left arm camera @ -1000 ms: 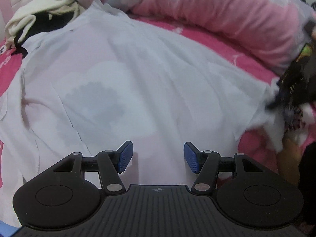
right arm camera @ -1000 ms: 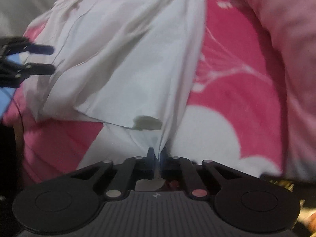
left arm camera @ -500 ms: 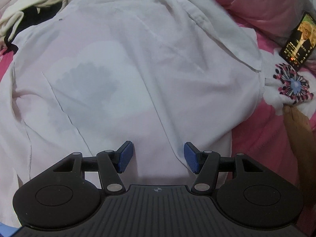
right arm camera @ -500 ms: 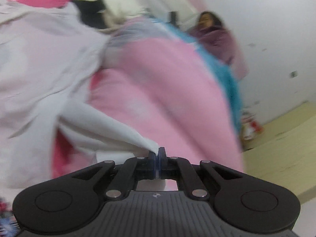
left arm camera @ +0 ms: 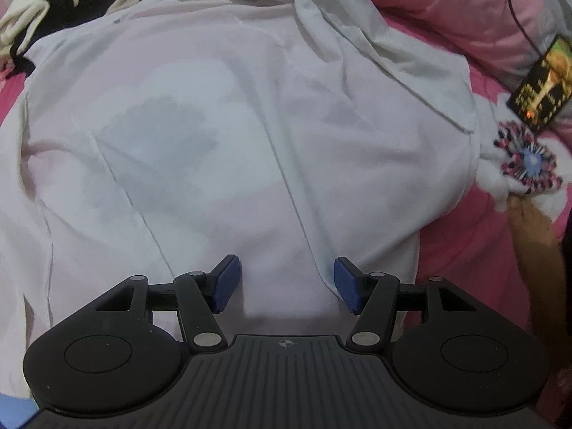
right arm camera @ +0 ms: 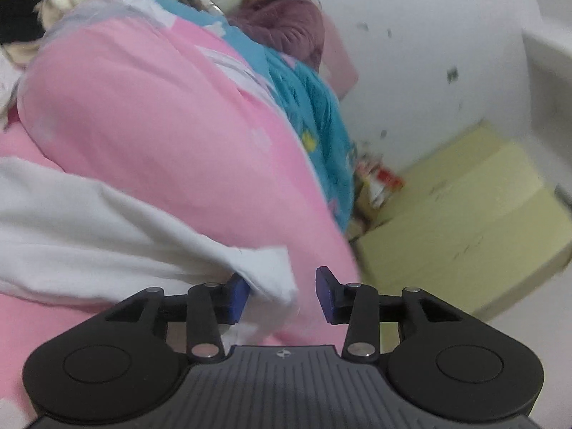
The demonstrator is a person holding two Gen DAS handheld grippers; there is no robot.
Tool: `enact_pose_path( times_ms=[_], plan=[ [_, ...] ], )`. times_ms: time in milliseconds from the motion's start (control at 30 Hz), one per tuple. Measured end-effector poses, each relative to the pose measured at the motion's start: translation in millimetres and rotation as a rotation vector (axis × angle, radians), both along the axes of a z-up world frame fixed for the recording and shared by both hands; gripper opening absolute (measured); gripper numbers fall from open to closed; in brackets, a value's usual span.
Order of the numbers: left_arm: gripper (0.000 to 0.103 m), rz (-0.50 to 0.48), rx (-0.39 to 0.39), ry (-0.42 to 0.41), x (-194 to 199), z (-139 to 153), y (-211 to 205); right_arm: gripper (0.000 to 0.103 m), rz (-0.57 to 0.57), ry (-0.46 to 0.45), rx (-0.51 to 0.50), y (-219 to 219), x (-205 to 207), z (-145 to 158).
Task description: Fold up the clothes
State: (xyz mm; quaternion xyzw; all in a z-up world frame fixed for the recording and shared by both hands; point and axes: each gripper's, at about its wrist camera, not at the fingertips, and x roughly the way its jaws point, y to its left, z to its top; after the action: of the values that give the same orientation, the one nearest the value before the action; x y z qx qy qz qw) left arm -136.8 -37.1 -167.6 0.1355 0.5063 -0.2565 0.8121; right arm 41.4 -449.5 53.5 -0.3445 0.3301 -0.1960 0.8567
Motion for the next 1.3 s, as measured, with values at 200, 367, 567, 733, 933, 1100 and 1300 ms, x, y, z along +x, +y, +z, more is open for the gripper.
enact_pose_path(
  times_ms=[200,367,567,733,933,1100,1300],
  plan=[
    [0.059,0.102,-0.103,0.023,-10,16,32,0.056,-0.017,-0.131,0.209,-7,-74,48],
    [0.059,0.263,-0.144,0.03,-28,29,77,0.057,0.148,-0.254,0.353,31,-129,85],
    [0.059,0.513,-0.049,-0.071,-34,49,150,0.056,0.527,-0.036,0.672,121,-120,67],
    [0.059,0.64,0.151,-0.113,-8,42,202,0.047,0.71,0.38,0.908,229,-97,-26],
    [0.058,0.528,0.212,-0.085,13,32,202,0.045,0.7,0.737,0.913,329,-95,-150],
    [0.058,0.43,0.243,-0.097,21,15,179,0.042,0.735,0.759,0.873,353,-113,-190],
    [0.03,0.402,0.268,-0.101,28,1,175,0.034,0.71,0.752,0.935,347,-102,-200]
  ],
)
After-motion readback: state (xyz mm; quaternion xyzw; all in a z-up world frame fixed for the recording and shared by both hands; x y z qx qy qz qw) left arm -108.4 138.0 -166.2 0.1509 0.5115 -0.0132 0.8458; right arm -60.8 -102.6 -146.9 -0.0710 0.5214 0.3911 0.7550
